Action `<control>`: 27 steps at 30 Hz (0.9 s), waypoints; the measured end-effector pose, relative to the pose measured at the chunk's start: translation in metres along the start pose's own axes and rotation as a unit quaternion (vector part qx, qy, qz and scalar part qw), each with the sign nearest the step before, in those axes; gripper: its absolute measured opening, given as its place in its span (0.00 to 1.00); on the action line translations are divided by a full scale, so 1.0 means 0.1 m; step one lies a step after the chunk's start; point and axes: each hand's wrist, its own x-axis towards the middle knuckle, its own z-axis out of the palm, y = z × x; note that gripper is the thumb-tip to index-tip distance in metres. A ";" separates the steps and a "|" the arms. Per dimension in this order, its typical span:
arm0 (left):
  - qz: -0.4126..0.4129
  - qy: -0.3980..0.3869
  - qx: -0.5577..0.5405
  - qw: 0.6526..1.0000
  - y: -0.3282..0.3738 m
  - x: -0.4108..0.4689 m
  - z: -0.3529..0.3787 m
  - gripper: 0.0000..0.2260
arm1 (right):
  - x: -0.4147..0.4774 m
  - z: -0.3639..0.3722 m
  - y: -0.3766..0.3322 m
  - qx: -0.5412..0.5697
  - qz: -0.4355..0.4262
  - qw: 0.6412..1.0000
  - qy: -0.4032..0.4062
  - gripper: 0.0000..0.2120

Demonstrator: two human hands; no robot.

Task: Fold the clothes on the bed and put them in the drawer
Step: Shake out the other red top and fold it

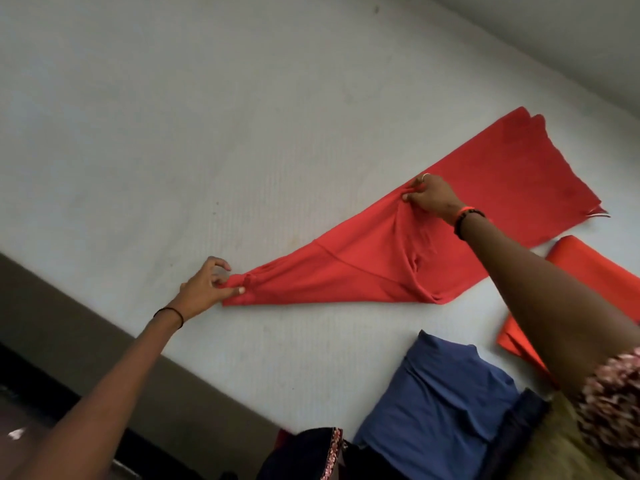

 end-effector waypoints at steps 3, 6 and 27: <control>-0.030 -0.092 -0.004 0.995 0.14 0.00 -0.09 0.28 | -0.16 0.05 -0.07 -0.058 0.016 0.995 0.082 0.17; -0.027 -0.141 0.011 0.990 0.32 -0.05 -0.19 0.32 | -0.53 0.24 -0.25 -0.183 -0.069 0.956 0.218 0.24; 0.063 -0.246 0.223 0.941 1.41 -0.65 -0.49 0.38 | -2.51 2.14 -1.09 0.148 -0.190 0.965 0.100 0.32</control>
